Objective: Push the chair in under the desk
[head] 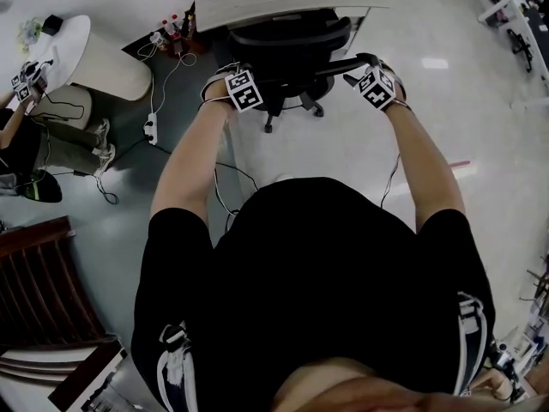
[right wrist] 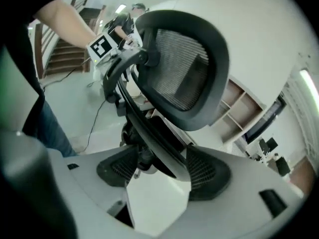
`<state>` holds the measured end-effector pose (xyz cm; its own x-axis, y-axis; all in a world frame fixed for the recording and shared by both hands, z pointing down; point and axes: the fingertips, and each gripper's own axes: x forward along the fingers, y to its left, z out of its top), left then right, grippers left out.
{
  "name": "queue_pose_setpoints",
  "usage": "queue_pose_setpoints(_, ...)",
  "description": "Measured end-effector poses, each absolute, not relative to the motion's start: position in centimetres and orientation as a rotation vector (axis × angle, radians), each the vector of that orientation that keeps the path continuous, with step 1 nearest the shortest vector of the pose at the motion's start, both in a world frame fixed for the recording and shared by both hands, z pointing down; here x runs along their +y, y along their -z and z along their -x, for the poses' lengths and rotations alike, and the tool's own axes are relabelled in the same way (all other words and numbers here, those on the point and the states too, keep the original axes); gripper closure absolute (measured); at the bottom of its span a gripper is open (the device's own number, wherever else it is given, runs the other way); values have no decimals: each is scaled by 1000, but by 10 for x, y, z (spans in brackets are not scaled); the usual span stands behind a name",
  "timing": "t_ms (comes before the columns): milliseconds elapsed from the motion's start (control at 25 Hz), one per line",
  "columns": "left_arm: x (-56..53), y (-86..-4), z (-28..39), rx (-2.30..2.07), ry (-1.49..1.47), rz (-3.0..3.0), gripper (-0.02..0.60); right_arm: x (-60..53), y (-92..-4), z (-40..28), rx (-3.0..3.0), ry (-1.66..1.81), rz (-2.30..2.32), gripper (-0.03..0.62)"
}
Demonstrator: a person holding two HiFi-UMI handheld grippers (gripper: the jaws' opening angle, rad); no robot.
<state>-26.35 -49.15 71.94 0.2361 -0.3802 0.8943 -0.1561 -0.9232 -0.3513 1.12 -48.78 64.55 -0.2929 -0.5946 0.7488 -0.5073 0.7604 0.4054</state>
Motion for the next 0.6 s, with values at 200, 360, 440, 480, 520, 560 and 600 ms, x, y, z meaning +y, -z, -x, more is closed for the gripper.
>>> queue_pose_setpoints(200, -486, -689, 263, 652, 1627, 2406, 336, -467, -621, -6, -2079, -24, -988, 324)
queue_pose_setpoints(360, -474, -657, 262, 790, 1463, 2517, 336, -449, -603, 4, -2134, -79, -1063, 352)
queue_pose_setpoints(440, -466, -643, 262, 868, 1362, 2593, 336, -442, -595, 9, -2151, -99, -1100, 356)
queue_pose_setpoints(480, -462, -636, 262, 906, 1305, 2631, 336, -439, -592, 10, -2159, -107, -1120, 364)
queue_pose_setpoints(520, -457, -629, 260, 940, 1242, 2669, 336, -436, -589, 10, -2168, -118, -1142, 370)
queue_pose_setpoints(560, -452, -622, 258, 970, 1176, 2706, 336, -433, -586, 10, -2178, -133, -1165, 379)
queue_pose_setpoints(600, -446, -614, 256, 995, 1111, 2740, 337, -429, -583, 10, -2189, -154, -1189, 391)
